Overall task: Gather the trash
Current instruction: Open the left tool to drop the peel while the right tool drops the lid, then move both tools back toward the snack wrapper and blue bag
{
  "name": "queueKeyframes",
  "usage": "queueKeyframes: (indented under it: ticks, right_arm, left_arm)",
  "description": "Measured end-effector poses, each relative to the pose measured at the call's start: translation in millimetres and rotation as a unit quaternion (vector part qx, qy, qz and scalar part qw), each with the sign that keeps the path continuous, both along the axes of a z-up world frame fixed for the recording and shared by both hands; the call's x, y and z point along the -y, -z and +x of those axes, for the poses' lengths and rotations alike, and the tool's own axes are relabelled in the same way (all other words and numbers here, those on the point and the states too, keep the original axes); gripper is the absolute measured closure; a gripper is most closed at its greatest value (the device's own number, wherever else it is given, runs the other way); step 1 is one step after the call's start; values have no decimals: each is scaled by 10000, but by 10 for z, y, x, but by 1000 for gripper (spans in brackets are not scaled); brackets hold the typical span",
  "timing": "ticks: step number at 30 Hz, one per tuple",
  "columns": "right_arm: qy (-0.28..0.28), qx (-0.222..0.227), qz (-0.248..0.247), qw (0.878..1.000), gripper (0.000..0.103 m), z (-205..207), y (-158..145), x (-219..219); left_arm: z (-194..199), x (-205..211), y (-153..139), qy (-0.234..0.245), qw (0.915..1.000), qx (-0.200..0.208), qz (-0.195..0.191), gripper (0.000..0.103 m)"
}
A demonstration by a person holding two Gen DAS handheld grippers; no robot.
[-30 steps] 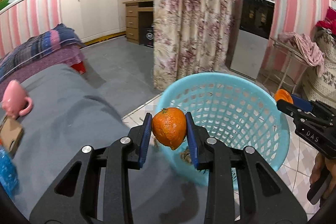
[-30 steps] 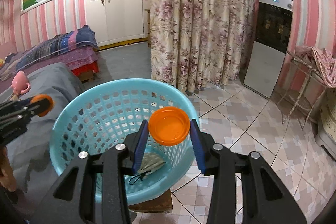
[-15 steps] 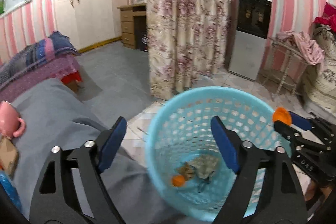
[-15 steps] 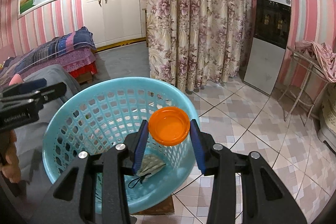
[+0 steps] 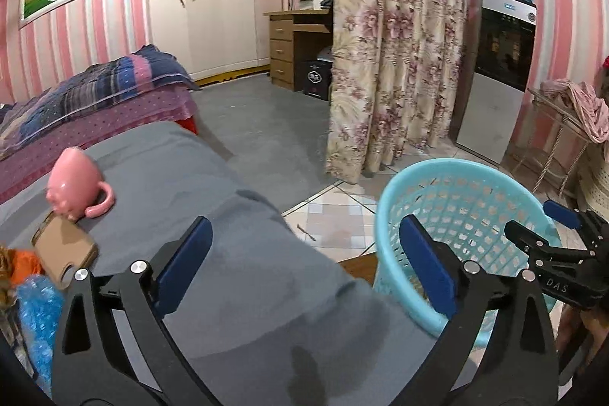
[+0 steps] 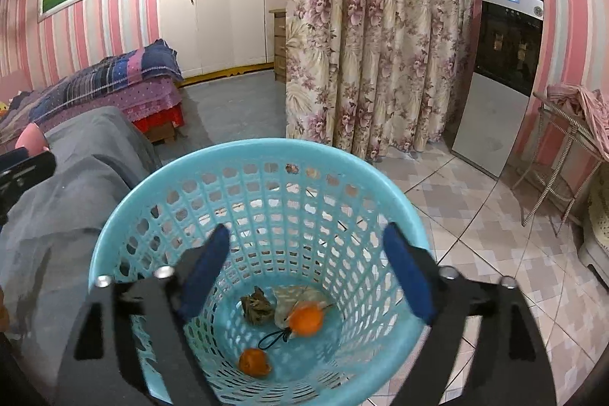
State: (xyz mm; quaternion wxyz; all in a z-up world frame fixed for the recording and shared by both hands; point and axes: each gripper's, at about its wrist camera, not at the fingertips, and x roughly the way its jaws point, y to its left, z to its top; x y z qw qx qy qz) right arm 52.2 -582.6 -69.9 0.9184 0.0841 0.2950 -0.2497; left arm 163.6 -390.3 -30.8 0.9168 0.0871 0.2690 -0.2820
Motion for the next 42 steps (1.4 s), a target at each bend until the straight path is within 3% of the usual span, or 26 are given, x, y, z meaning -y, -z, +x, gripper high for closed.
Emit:
queueKeyframes:
  ticks: [5, 15, 22, 27, 34, 42]
  right_arm:
    - [93, 12, 27, 10000, 5, -72, -31, -83]
    - [77, 288, 42, 9995, 5, -98, -261, -420]
    - [-531, 356, -93, 9979, 5, 152, -434, -1034]
    - [-1038, 414, -167, 9936, 5, 310, -562, -1506]
    - [-1699, 456, -287, 9840, 5, 523, -762, -2144]
    - [-2105, 555, -225, 9758, 5, 746, -912, -2640]
  left_arm:
    - [-90, -223, -44, -141, 9998, -4, -113, 6]
    - [-301, -920, -286, -675, 9972, 166, -275, 6]
    - [-402, -1615, -386, -1202, 9921, 357, -80, 6]
    - [-420, -2114, -459, -1566, 9868, 367, -166, 6]
    - [-450, -2868, -463, -2139, 9759, 321, -286, 6]
    - [-374, -3453, -426, -2656, 9635, 240, -226, 6]
